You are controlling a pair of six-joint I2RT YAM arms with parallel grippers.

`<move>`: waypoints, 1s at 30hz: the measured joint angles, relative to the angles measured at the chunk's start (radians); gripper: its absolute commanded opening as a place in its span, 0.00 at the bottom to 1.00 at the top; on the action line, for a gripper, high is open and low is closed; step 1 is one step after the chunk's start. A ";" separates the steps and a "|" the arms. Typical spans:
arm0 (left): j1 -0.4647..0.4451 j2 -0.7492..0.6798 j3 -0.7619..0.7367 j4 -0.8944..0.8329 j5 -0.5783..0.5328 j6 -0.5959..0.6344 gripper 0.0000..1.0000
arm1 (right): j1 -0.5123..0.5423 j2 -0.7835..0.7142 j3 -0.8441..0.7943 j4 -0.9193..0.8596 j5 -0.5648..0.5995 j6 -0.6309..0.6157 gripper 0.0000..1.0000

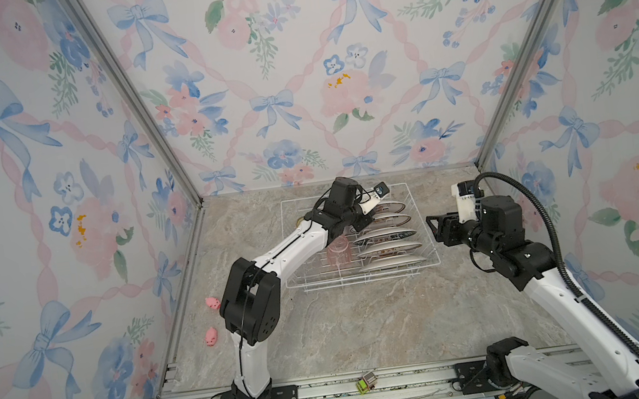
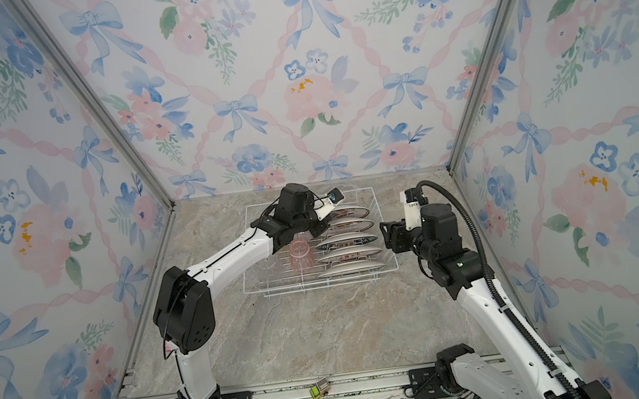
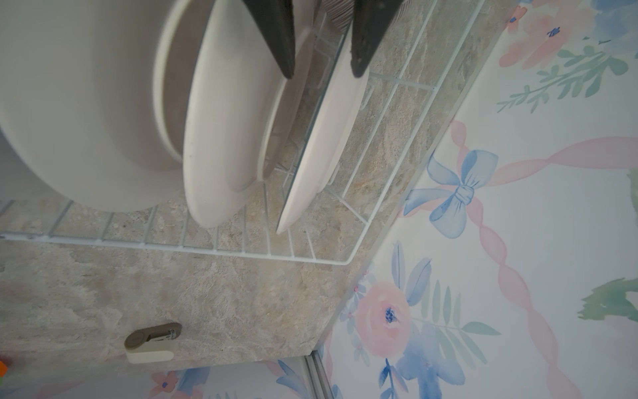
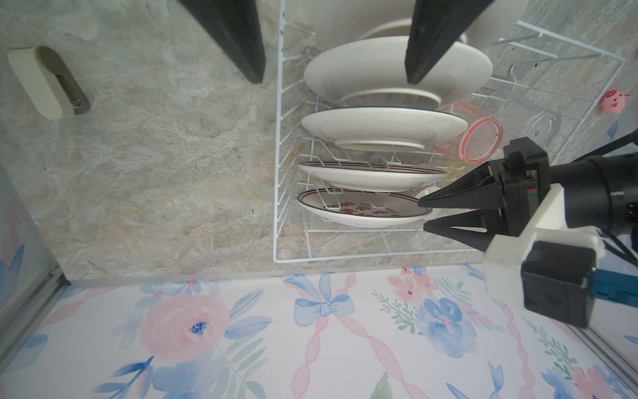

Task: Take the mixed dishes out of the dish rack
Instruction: 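Lower the left gripper onto the printed plate's rim and close it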

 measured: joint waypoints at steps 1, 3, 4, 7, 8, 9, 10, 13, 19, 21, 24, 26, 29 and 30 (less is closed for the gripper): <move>0.000 0.005 0.002 0.001 -0.004 0.003 0.29 | 0.000 0.000 0.000 -0.001 0.000 0.000 0.67; 0.000 0.012 0.003 0.000 -0.015 0.012 0.29 | 0.000 0.000 0.000 -0.001 0.000 0.000 0.67; 0.000 0.017 0.003 0.000 -0.019 0.015 0.29 | 0.000 0.000 0.000 -0.001 0.000 0.000 0.67; 0.000 0.035 0.013 0.000 -0.038 0.023 0.28 | 0.000 0.000 0.000 -0.003 0.000 0.000 0.67; 0.000 0.040 0.019 0.000 -0.042 0.026 0.28 | 0.000 0.000 0.000 -0.004 0.000 0.000 0.67; 0.000 0.046 0.026 0.000 -0.045 0.027 0.27 | 0.000 0.000 0.000 -0.005 0.000 0.000 0.67; 0.000 0.051 0.032 0.000 -0.052 0.033 0.26 | 0.000 0.000 0.000 -0.006 0.000 0.000 0.67; 0.000 0.072 0.058 0.000 -0.068 0.051 0.23 | 0.000 -0.001 0.000 -0.011 0.000 0.000 0.67; -0.001 0.117 0.105 0.001 -0.096 0.078 0.19 | 0.000 -0.007 0.000 -0.018 0.001 0.000 0.67; -0.001 0.126 0.120 0.001 -0.106 0.083 0.17 | 0.000 -0.012 0.000 -0.019 0.001 0.000 0.67; -0.001 0.134 0.134 0.001 -0.122 0.100 0.13 | 0.000 -0.019 0.000 -0.019 0.001 0.000 0.67; 0.000 0.136 0.140 0.002 -0.134 0.117 0.11 | 0.000 -0.021 0.000 -0.019 0.001 0.000 0.67; 0.001 0.141 0.146 0.004 -0.151 0.135 0.08 | 0.000 -0.023 0.000 -0.019 0.001 0.000 0.67; 0.001 0.141 0.146 0.004 -0.154 0.140 0.08 | 0.000 -0.023 0.000 -0.019 0.001 0.000 0.67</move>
